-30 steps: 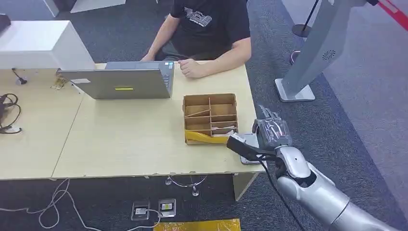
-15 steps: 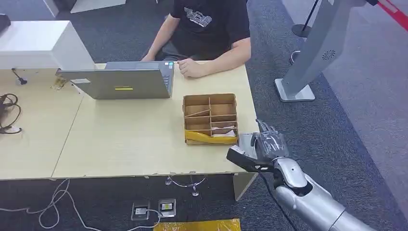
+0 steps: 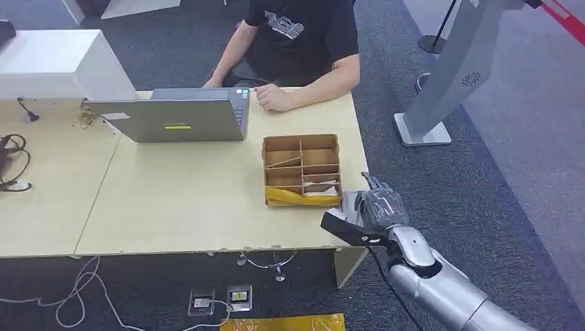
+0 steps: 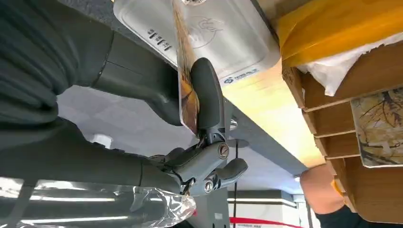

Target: Pass the card to the sensor for recognition and then transmit it.

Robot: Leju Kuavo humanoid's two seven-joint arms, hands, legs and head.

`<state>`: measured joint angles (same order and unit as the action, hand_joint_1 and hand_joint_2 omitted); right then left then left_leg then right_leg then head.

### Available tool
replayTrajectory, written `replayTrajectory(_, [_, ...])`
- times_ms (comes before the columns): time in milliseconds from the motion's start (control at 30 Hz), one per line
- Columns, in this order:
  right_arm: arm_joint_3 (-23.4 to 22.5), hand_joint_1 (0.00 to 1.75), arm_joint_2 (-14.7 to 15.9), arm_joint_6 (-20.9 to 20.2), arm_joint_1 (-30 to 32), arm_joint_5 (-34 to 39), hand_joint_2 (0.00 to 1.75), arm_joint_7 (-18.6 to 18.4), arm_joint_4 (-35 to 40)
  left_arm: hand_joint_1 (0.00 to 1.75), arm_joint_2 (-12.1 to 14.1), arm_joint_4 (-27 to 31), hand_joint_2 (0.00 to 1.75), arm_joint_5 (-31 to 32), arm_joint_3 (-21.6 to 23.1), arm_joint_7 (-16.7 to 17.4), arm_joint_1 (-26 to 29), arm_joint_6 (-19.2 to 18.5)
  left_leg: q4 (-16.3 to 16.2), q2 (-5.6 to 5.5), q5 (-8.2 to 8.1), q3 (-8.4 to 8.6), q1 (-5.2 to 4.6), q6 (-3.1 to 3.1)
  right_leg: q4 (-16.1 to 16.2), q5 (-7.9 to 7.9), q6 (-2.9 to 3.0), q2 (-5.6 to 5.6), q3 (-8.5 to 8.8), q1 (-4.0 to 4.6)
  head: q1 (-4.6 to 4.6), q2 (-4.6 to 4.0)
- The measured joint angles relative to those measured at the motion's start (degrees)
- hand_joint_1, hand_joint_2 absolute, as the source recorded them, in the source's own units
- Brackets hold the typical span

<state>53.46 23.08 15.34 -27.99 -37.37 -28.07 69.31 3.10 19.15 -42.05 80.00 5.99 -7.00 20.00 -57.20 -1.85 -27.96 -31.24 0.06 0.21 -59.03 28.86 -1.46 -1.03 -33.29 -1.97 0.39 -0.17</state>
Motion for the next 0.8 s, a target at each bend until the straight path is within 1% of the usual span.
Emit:
replayTrajectory(100, [0.2, 1.75, 0.0, 0.0, -0.6, 0.0, 1.75, -1.1, -0.2, 0.0, 0.0, 0.0, 0.0, 0.0, 0.0, 0.0, 0.0, -0.5, 0.0, 0.0, 0.0, 0.01, 0.0, 0.0, 0.0, 0.0, 0.0, -0.01, 0.0, 0.0, -0.02, 0.0])
replayTrajectory(333, [0.3, 1.75, 0.4, 0.0, -1.0, 0.0, 1.75, -1.9, -0.5, 0.0, 0.0, 0.0, 0.0, 0.0, 0.0, 0.0, 0.0, -0.7, 0.0, 0.01, 0.0, 0.01, 0.0, 0.0, 0.0, 0.0, 0.01, -0.02, 0.0, 0.0, -0.02, 0.0])
replayTrajectory(500, [0.2, 1.75, 0.9, 0.3, -1.2, -0.6, 1.75, -3.2, -0.5, 0.0, 0.0, 0.0, 0.0, 0.0, 0.0, -0.2, 0.0, -1.2, 0.0, 0.01, 0.0, 0.0, 0.0, 0.0, 0.0, -0.01, 0.01, -0.02, 0.0, 0.0, 0.0, 0.0])
replayTrajectory(567, [0.2, 1.75, 1.4, -2.1, -2.0, -2.5, 1.75, -5.0, -0.3, 0.0, 0.0, 0.0, 0.0, 0.0, 0.0, -0.2, 0.0, -1.4, 0.0, 0.02, 0.0, 0.0, -0.01, 0.0, 0.0, -0.02, 0.01, -0.05, 0.0, -0.01, -0.02, 0.0])
replayTrajectory(667, [0.2, 1.75, 3.1, -6.1, -4.7, -6.4, 1.75, -8.8, 1.2, 0.0, 0.0, 0.0, 0.0, 0.0, 0.0, -0.4, 0.0, -1.3, -0.1, 0.06, 0.0, 0.0, -0.01, 0.0, 0.0, -0.05, 0.03, -0.06, 0.0, -0.01, -0.02, 0.0])
replayTrajectory(800, [-0.4, 1.75, 5.6, -11.6, -9.3, -8.4, 1.75, -11.1, 5.1, 0.0, 0.1, -0.1, 0.0, -0.2, -0.1, -0.7, 0.1, -1.2, -0.1, 0.08, 0.01, 0.01, -0.01, 0.0, 0.0, -0.08, 0.0, -0.08, 0.0, 0.0, 0.0, 0.0])
